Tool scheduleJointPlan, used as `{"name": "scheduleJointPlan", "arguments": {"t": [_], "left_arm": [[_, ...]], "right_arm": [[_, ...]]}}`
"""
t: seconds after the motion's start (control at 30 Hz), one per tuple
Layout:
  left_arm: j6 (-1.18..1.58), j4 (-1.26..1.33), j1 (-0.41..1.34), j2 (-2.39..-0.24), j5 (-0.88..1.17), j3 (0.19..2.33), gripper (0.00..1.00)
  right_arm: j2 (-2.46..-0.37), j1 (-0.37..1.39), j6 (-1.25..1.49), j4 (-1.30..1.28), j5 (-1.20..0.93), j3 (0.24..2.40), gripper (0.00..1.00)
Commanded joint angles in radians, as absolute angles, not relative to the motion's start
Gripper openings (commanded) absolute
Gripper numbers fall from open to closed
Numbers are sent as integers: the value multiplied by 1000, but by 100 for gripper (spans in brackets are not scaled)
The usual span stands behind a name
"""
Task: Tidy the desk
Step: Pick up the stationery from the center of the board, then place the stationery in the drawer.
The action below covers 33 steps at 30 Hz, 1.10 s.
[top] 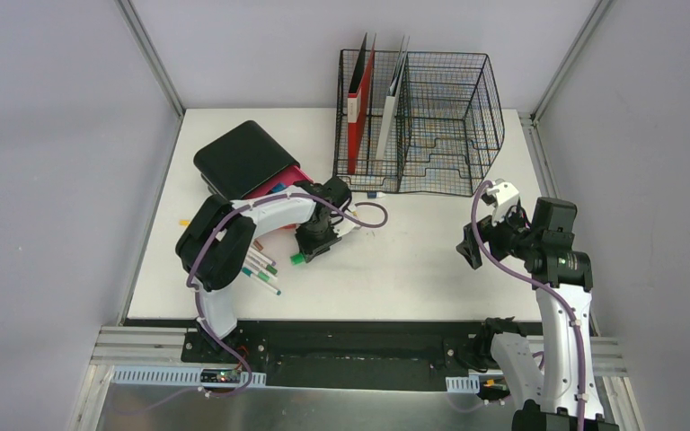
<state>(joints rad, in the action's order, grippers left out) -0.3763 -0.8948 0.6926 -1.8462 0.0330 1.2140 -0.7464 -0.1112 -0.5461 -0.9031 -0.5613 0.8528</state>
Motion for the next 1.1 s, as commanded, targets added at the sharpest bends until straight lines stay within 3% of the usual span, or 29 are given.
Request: {"name": "scheduleJointPlan", "arguments": {"t": [0.0, 0.2, 0.5, 0.77, 1.07], "left_arm": [[-356, -899, 695, -1848, 43, 1246, 0], [-338, -884, 730, -1723, 82, 1251, 0], [-359, -799, 739, -1354, 159, 1194, 0], [-419, -691, 732, -1107, -91, 1173, 0], [-495, -655, 632, -1127, -241, 1231, 0]], "right_arm": [[-728, -106, -563, -890, -563, 851, 99], [-733, -106, -563, -890, -565, 851, 99], [-738, -106, -563, -888, -568, 848, 99], [-739, -107, -564, -885, -568, 844, 99], [-739, -107, -564, -885, -569, 842, 99]]}}
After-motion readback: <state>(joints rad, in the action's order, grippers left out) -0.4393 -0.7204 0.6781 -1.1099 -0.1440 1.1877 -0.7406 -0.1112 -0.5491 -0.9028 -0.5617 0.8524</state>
